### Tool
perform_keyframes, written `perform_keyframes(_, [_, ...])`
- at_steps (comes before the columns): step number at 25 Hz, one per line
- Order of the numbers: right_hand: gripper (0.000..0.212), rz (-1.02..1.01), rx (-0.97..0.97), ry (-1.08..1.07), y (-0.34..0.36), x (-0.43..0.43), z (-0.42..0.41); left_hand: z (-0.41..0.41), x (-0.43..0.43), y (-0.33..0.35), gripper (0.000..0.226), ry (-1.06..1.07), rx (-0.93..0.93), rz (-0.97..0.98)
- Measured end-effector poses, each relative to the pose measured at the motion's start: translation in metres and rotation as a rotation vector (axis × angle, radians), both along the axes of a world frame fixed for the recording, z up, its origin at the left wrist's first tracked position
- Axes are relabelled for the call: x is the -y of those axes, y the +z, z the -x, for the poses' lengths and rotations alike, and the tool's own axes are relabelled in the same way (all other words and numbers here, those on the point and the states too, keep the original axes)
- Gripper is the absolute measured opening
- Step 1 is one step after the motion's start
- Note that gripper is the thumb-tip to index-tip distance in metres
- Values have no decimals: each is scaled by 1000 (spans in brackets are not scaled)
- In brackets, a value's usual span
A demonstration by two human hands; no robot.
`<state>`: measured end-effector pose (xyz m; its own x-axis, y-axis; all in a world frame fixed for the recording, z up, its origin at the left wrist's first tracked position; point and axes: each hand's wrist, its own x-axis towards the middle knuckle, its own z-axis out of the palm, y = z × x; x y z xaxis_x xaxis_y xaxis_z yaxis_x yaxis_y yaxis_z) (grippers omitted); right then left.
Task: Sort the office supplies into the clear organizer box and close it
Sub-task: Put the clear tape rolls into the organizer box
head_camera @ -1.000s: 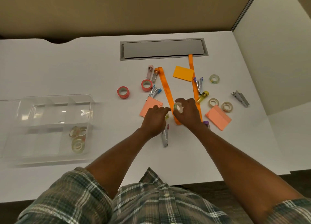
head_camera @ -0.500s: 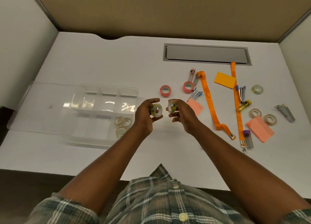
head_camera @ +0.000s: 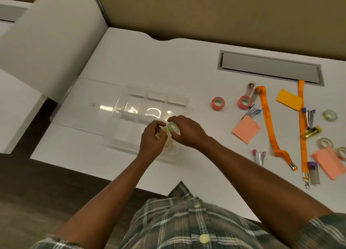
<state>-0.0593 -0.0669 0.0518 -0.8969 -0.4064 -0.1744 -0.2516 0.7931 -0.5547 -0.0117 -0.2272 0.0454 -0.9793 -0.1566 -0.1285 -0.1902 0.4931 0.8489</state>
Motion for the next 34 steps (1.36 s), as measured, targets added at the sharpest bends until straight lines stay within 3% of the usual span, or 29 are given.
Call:
perform_keyframes(5, [49, -274, -146, 226, -11, 5, 0, -21, 3, -32, 31, -150, -50, 195])
perform_keyframes(10, [50, -323, -198, 299, -12, 3, -7, -28, -6, -36, 38, -198, -61, 304])
perform_keyframes(18, [49, -167, -180, 103, 1, -45, -24, -21, -45, -20, 34, -225, -234, 385])
perform_keyframes(34, [48, -181, -128, -270, 0, -261, -90, -20, -247, -12, 29, -565, -274, 415])
